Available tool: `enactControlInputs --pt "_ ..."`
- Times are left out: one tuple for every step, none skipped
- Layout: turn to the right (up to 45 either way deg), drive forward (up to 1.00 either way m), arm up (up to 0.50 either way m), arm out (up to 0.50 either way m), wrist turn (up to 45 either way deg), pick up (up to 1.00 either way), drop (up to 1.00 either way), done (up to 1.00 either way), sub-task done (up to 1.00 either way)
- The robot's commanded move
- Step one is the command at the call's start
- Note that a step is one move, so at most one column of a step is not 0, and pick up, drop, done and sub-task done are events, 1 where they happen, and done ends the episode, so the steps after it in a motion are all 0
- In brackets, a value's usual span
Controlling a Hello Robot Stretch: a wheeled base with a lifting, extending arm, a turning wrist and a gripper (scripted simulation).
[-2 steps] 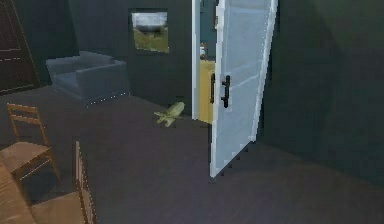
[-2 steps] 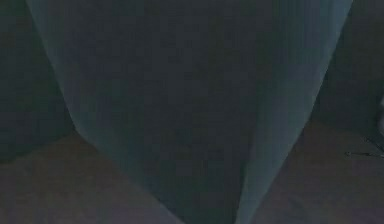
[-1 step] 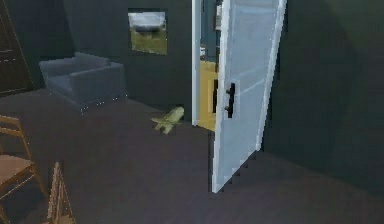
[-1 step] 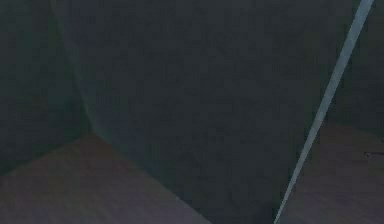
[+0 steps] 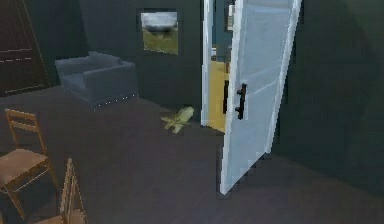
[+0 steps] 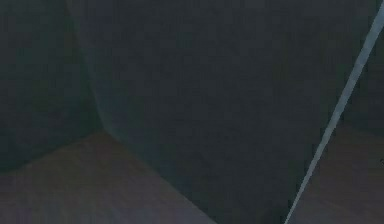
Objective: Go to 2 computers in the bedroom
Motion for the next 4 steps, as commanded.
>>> enactControlInputs --pt "0.0 1.00 0.00 0.00 0.0 0.00 0.00 0.00 0.00" --pt "-36.0 0.00 0.00 0.00 0.0 0.00 0.00 0.00 0.00" --pt "0.0 0.05 0.00 0.00 0.0 0.00 0.00 0.00 0.00" --pt "-9.0 0.00 0.00 0.00 0.0 0.00 0.00 0.00 0.00"
